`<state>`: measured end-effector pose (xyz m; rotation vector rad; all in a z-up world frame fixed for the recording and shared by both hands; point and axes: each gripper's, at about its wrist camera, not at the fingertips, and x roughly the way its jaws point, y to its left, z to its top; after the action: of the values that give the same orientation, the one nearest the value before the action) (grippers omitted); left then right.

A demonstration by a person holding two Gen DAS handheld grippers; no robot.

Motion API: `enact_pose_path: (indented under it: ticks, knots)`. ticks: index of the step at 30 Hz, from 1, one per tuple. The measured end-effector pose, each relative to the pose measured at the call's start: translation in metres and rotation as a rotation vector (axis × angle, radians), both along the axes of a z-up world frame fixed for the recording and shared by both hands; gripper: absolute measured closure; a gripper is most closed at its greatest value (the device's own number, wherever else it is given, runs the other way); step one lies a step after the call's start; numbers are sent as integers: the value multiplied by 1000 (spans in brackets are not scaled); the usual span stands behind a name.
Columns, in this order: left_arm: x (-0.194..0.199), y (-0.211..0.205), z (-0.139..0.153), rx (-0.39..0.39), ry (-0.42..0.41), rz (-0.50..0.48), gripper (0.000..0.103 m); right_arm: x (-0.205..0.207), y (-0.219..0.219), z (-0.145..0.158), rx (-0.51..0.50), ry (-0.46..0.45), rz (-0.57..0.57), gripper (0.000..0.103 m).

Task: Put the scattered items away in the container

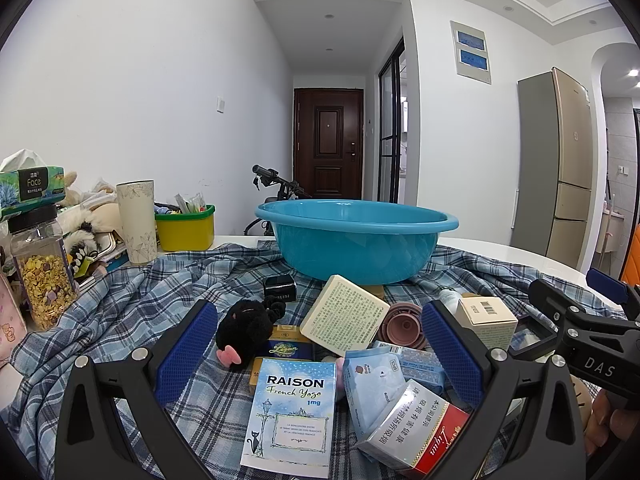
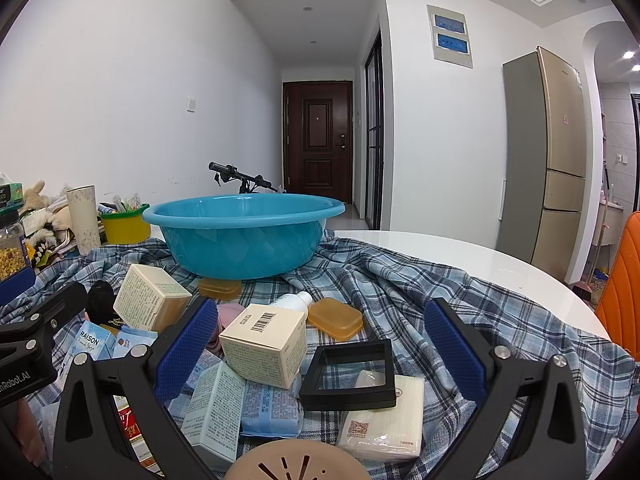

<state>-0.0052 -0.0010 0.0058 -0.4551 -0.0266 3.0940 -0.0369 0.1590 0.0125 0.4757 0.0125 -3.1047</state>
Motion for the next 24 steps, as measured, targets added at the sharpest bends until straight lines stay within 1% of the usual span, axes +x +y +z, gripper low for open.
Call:
enact_pose_path:
  ticks: [7,11,20,24]
  knots:
    - [0,0,0,-1,-1,4,0,0,0,0,0,0,0,0]
    - [1,5,-2,-12,-2,81,0,0,0,0,-1,-1,0,0]
    - [5,3,1,3,21,21,0,2,2,-1,2,7,-3,0]
    - [5,3,1,-8,18,44,0,1,3,-2,-8,0,2,0]
